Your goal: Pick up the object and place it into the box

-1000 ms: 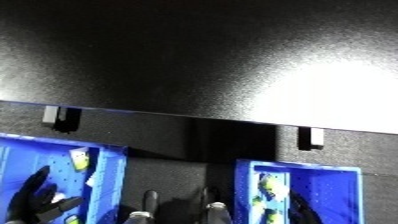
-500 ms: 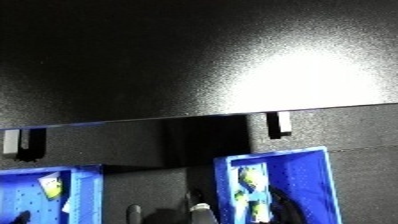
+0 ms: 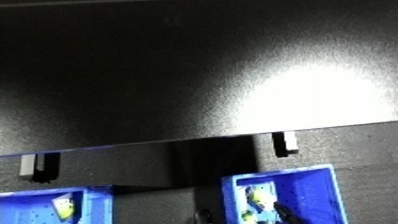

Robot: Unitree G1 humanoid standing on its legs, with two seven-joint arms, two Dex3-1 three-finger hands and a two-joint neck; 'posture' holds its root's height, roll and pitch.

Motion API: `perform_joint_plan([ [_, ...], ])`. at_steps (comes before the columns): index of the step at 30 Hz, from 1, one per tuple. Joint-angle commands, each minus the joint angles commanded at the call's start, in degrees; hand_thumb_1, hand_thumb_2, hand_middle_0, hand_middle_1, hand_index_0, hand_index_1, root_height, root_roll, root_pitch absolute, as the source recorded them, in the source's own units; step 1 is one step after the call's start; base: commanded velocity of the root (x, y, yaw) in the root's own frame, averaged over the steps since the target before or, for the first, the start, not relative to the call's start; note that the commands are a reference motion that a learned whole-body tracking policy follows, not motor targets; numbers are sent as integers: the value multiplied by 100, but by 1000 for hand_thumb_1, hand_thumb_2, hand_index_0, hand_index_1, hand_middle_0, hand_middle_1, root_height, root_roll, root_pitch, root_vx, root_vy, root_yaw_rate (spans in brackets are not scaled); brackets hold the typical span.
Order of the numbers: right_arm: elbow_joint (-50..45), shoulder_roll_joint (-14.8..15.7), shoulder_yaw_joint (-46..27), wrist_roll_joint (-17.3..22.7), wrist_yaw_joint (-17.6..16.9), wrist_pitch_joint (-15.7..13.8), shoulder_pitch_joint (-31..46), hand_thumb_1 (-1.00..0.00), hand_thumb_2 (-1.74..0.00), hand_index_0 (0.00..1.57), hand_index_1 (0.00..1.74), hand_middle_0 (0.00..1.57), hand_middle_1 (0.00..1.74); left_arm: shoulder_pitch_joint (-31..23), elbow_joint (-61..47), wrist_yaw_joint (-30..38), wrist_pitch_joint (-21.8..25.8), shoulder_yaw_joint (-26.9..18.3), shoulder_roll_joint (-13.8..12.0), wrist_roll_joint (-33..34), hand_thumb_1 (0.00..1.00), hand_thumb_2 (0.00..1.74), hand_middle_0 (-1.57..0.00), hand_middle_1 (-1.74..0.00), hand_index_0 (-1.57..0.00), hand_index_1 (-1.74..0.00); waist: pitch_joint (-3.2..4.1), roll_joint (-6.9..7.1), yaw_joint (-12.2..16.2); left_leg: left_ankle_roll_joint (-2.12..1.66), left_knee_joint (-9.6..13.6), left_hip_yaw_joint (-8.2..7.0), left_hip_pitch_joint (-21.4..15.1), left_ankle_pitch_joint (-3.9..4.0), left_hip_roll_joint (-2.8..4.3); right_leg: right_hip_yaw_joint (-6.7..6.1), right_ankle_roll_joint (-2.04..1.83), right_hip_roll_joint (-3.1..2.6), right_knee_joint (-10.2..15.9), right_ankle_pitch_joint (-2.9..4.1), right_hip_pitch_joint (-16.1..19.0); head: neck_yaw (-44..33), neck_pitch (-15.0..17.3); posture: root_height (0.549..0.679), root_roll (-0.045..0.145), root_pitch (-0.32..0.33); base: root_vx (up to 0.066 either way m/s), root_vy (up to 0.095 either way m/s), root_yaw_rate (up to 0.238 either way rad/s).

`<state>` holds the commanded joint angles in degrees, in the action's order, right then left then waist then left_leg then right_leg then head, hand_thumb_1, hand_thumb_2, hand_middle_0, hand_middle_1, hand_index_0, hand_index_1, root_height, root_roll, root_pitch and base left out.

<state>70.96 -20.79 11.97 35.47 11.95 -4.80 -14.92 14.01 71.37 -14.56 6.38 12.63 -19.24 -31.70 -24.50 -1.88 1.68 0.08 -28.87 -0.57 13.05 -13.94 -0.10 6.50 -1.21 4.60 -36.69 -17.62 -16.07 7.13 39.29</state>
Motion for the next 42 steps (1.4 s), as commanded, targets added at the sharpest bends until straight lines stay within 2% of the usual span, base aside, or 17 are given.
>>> perform_joint_plan([
  [1, 39, 32, -24, -40, 27, -3, 92, 0, 0, 0, 0, 0, 0, -95, 52, -89, -87, -30, 24, 64, 0, 0, 0, 0, 0, 0, 135, 12, -11, -66, 342, 12, -230, 133, 25, 21, -47, -1, 345, 79, 231, -145, 112, 657, 32, -33, 114, -47, 53],
  [2, 39, 32, -24, -40, 27, -3, 92, 0, 0, 0, 0, 0, 0, -95, 52, -89, -87, -30, 24, 64, 0, 0, 0, 0, 0, 0, 135, 12, -11, -66, 342, 12, -230, 133, 25, 21, -47, -1, 345, 79, 231, -145, 112, 657, 32, -33, 114, -47, 53],
  [3, 79, 63, -50, -94, 51, 4, 190, 0, 0, 0, 0, 0, 0, -191, 116, -139, -152, -79, 48, 161, 0, 0, 0, 0, 0, 0, 286, 20, -23, -129, 688, 17, -461, 260, 46, 55, -91, 1, 723, 167, 486, -287, 258, 661, 31, -33, 120, -43, 39],
  [4, 79, 63, -50, -94, 51, 4, 190, 0, 0, 0, 0, 0, 0, -191, 116, -139, -152, -79, 48, 161, 0, 0, 0, 0, 0, 0, 286, 20, -23, -129, 688, 17, -461, 260, 46, 55, -91, 1, 723, 167, 486, -287, 258, 661, 31, -33, 120, -43, 39],
  [5, 98, 80, -63, -122, 61, 10, 241, 0, 0, 0, 0, 0, 0, -240, 148, -157, -180, -106, 60, 211, 0, 0, 0, 0, 0, 0, 366, 23, -30, -160, 864, 17, -579, 324, 56, 78, -113, 1, 928, 220, 622, -353, 324, 663, 31, -33, 125, -42, 39],
  [6, 146, 123, -93, -179, 79, 22, 346, 0, 0, 0, 0, 0, 0, -348, 215, -189, -225, -173, 87, 312, 0, 0, 0, 0, 0, 0, 540, 33, -49, -216, 1213, 12, -820, 442, 77, 127, -155, -2, 1345, 329, 904, -489, 441, 667, 30, -33, 140, -39, 27],
  [8, 172, 146, -111, -206, 87, 28, 396, 0, 0, 0, 0, 0, 0, -402, 249, -210, -241, -206, 102, 356, 0, 0, 0, 0, 0, 0, 629, 39, -60, -240, 1376, 7, -936, 491, 89, 152, -176, -5, 1544, 383, 1042, -538, 477, 669, 30, -33, 140, -37, 25],
  [10, 249, 222, -160, -288, 102, 52, 528, 0, 0, 0, 0, 0, 0, -552, 348, -266, -291, -291, 156, 470, 0, 0, 0, 0, 0, 0, 902, 65, -97, -303, 1808, -23, -1256, 601, 135, 212, -237, -12, 2089, 530, 1431, -674, 622, 673, 31, -32, 128, -23, 16],
  [11, 249, 222, -160, -288, 102, 52, 528, 0, 0, 0, 0, 0, 0, -552, 348, -266, -291, -291, 156, 470, 0, 0, 0, 0, 0, 0, 902, 65, -97, -303, 1808, -23, -1256, 601, 135, 212, -237, -12, 2089, 530, 1431, -674, 622, 673, 31, -32, 117, -16, 12],
  [13, 338, 291, -190, -337, 107, 98, 620, 0, 0, 0, 0, 0, 0, -663, 447, -276, -377, -352, 215, 576, 0, 0, 0, 0, 0, 0, 1151, 91, -139, -333, 2110, -50, -1471, 676, 178, 255, -282, -22, 2495, 667, 1716, -828, 951, 675, 29, -30, 88, -9, 10],
  [14, 338, 291, -190, -337, 107, 98, 620, 0, 0, 0, 0, 0, 0, -663, 447, -276, -377, -352, 215, 576, 0, 0, 0, 0, 0, 0, 1151, 91, -139, -333, 2110, -50, -1471, 676, 178, 255, -282, -22, 2495, 667, 1716, -828, 951, 675, 29, -30, 77, -8, 8],
  [17, 480, 380, -225, -409, 151, 175, 714, 0, 0, 0, 0, 0, 0, -751, 593, -265, -538, -428, 281, 691, 0, 0, 0, 0, 0, 0, 1450, 128, -209, -364, 2431, -73, -1643, 783, 235, 326, -355, 4, 2843, 843, 1931, -1078, 1574, 676, 26, -29, 68, -11, 13],
  [19, 508, 401, -238, -424, 168, 195, 734, 0, 0, 0, 0, 0, 0, -767, 627, -263, -570, -443, 290, 716, 0, 0, 0, 0, 0, 0, 1518, 138, -229, -377, 2530, -74, -1684, 822, 250, 350, -379, 16, 2929, 891, 1977, -1115, 1723, 677, 25, -29, 57, -23, 24],
  [20, 552, 439, -266, -442, 202, 227, 767, 0, 0, 0, 0, 0, 0, -793, 693, -248, -623, -464, 300, 765, 0, 0, 0, 0, 0, 0, 1627, 156, -267, -408, 2738, -73, -1755, 914, 283, 402, -424, 41, 3094, 984, 2061, -1123, 1857, 677, 24, -27, 36, -34, 33],
  [28, 734, 552, -350, -514, 247, 256, 860, 0, 0, 0, 0, 0, 0, -883, 915, -252, -782, -565, 338, 902, 0, 0, 0, 0, 0, 0, 1897, 175, -349, -566, 3352, -135, -1884, 1247, 421, 587, -565, 134, 3693, 1309, 2289, -944, 1902, 676, 20, -19, 20, -24, 17],
  [32, 836, 544, -391, -557, 284, 298, 885, 0, 0, 0, 0, 0, 0, -896, 979, -311, -834, -620, 340, 918, 0, 0, 0, 0, 0, 0, 1980, 164, -360, -607, 3387, -176, -1862, 1276, 476, 632, -564, 150, 3764, 1314, 2339, -887, 1967, 676, 19, -18, 19, -4, 8],
  [42, 950, 538, -417, -662, 344, 337, 963, 0, 0, 0, 0, 0, 0, -979, 1021, -322, -881, -723, 329, 902, 0, 0, 0, 0, 0, 0, 2076, 155, -334, -586, 3387, -208, -1956, 1223, 526, 608, -538, 161, 3757, 1245, 2393, -866, 1838, 675, 20, -24, 28, 0, -21],
])
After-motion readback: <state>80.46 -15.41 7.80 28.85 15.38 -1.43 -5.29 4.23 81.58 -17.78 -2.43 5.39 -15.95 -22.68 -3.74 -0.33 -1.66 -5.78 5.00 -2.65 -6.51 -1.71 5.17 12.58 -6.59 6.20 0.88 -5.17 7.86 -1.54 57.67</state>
